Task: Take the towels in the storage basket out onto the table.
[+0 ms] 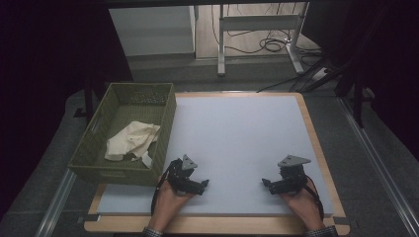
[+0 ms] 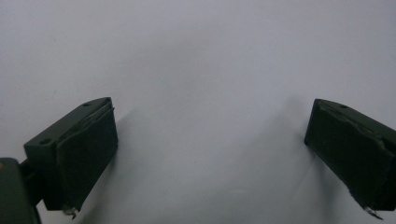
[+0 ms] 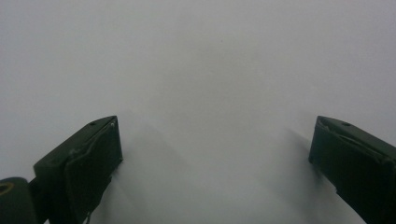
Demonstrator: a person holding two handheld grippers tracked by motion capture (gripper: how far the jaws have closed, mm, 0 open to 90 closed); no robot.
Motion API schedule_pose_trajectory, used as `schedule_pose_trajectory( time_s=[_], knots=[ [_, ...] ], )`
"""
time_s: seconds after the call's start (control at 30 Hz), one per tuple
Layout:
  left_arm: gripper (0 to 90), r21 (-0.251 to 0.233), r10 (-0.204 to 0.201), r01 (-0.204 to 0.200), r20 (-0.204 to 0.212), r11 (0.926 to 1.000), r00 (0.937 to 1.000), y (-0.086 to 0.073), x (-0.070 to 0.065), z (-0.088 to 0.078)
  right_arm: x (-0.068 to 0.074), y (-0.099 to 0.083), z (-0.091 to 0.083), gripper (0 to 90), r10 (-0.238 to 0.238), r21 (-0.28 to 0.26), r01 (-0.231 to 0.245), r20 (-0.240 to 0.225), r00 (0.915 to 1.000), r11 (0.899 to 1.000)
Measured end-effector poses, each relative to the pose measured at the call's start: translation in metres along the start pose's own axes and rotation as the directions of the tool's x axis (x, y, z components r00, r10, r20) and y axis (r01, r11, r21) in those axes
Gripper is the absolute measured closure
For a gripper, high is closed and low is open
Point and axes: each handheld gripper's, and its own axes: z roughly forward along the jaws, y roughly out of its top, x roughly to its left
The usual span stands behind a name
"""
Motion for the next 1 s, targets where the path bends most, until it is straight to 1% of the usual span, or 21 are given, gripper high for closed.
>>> schedule_pose_trajectory(
  time_s=[0.27,1.0],
  knots=[
    [2.7,0.003,-0.005,0.005,0.005,1.0000,1.0000,0.0002,0.0003,0.0001,-0.0007,-0.0001,0.0000,2.5,0.004,-0.001,-0.004,-0.006,1.0000,1.000],
    [2.5,0.002,-0.005,0.005,0.008,1.0000,1.0000,0.0002,0.0005,0.0000,-0.0002,-0.0002,0.0000,2.5,0.003,-0.001,-0.003,-0.002,1.0000,1.000]
  ],
)
